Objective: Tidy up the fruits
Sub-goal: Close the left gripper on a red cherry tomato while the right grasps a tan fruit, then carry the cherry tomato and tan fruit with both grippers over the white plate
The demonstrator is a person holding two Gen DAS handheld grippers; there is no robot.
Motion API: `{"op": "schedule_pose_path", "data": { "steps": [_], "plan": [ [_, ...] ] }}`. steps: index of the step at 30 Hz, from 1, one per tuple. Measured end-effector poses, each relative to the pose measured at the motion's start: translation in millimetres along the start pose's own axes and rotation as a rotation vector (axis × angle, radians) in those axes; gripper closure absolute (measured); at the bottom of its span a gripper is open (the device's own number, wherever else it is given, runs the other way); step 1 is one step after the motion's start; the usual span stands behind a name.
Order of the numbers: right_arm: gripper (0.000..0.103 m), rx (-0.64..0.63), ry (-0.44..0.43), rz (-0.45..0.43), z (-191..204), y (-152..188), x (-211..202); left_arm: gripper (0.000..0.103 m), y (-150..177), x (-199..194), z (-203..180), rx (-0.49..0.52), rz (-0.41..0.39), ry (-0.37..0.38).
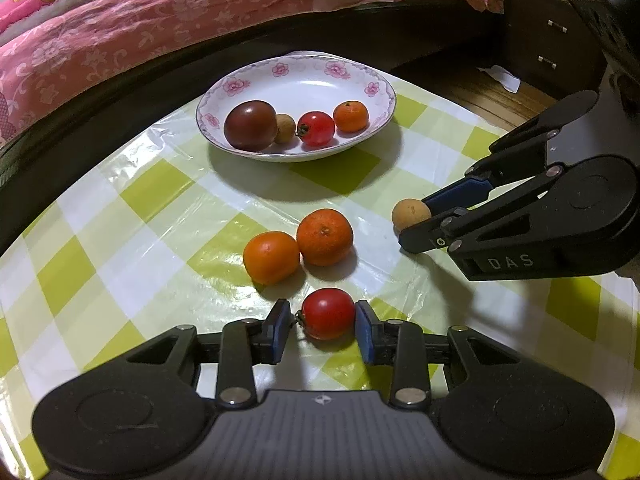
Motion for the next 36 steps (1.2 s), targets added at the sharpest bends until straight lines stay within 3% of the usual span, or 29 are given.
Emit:
{"op": "schedule_pose_path", "data": {
  "steps": [7,19,36],
  "plan": [
    [0.082,-0.009,0.006,0.003,1,1,0,0.062,-3,-1,0,-0.010,0.011,0.008],
    [0.082,0.018,0.008,-0.076,-3,-15,-18,0.062,-40,-16,9,-0.027,-0.081,-0.018],
    [0.082,0.114,0.045,-0.146,-38,-47,-10,0.064,-86,7,16,-0.035,-0.138,-0.048]
  ]
}}
Point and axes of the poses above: each gripper's, at about its wrist camera, not at the fingertips, and x roughly the way its jaws point, z to its left, y to its underside, the point moved 4 cm from there along x, roughly the way its jaws point
